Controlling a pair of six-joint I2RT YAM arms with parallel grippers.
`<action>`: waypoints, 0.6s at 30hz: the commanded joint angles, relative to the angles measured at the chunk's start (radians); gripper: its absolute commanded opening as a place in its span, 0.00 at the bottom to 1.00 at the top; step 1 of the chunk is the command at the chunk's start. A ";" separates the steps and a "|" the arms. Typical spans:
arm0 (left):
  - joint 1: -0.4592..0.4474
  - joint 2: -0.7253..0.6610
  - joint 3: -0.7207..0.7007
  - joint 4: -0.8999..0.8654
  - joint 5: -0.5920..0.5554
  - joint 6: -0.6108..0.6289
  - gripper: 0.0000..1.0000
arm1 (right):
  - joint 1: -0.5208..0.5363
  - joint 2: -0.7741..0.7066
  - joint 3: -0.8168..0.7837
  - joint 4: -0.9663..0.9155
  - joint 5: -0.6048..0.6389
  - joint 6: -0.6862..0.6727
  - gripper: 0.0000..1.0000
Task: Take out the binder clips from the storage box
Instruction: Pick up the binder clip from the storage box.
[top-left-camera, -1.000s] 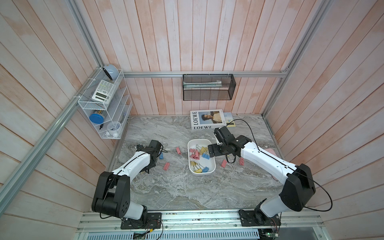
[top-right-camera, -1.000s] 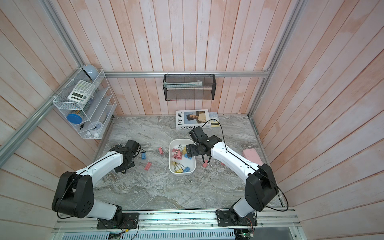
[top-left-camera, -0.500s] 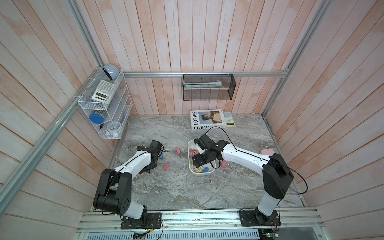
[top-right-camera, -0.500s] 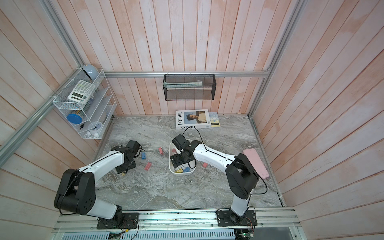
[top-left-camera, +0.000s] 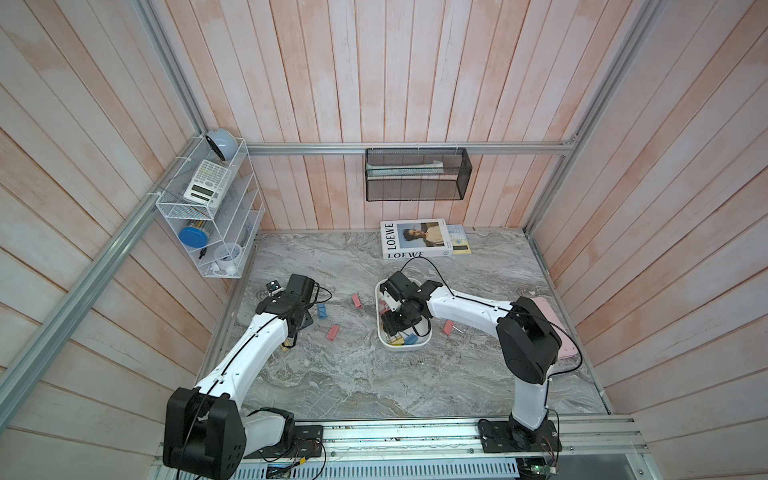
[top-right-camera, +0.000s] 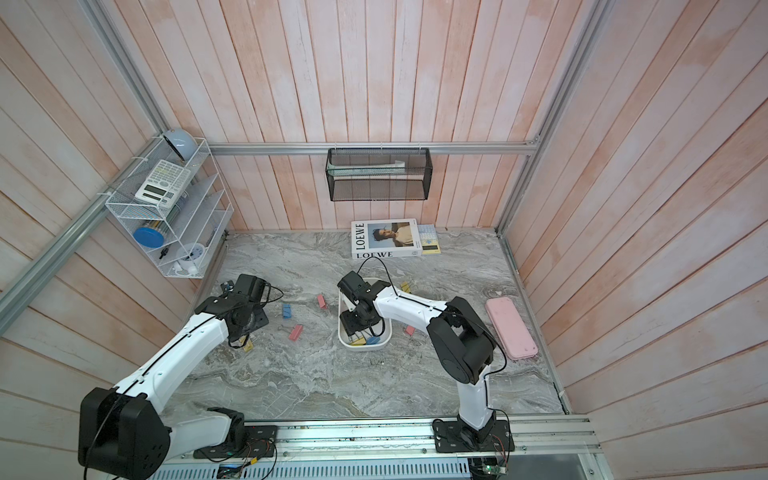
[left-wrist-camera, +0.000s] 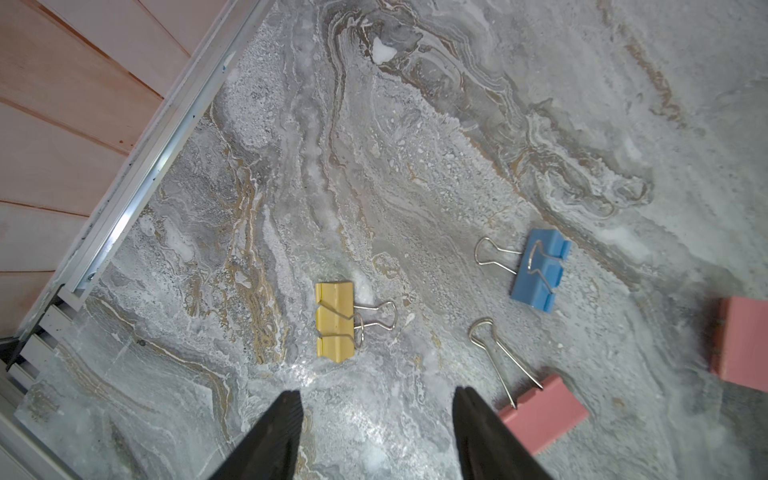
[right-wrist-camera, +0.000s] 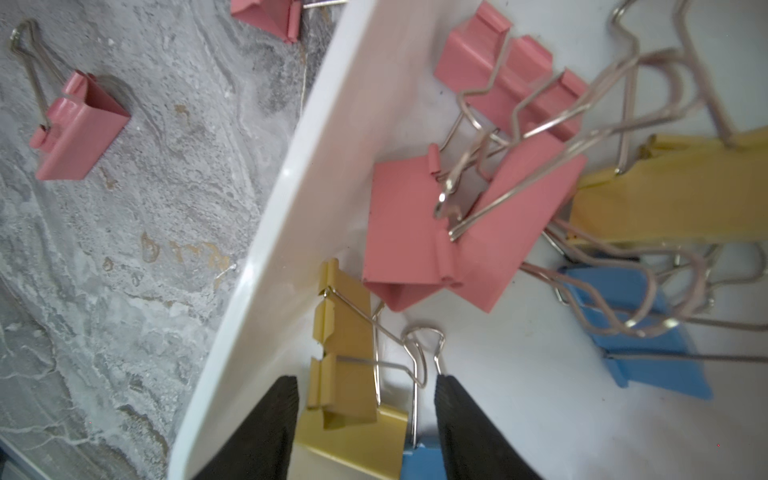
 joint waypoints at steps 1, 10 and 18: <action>0.003 -0.022 0.015 -0.009 0.034 0.004 0.65 | 0.003 0.035 0.041 0.011 0.014 -0.029 0.52; -0.026 -0.051 0.027 0.039 0.093 0.033 0.88 | -0.002 0.069 0.083 0.009 0.006 -0.045 0.24; -0.058 -0.042 0.054 0.065 0.105 0.046 0.89 | -0.006 -0.005 0.054 -0.003 0.019 -0.034 0.06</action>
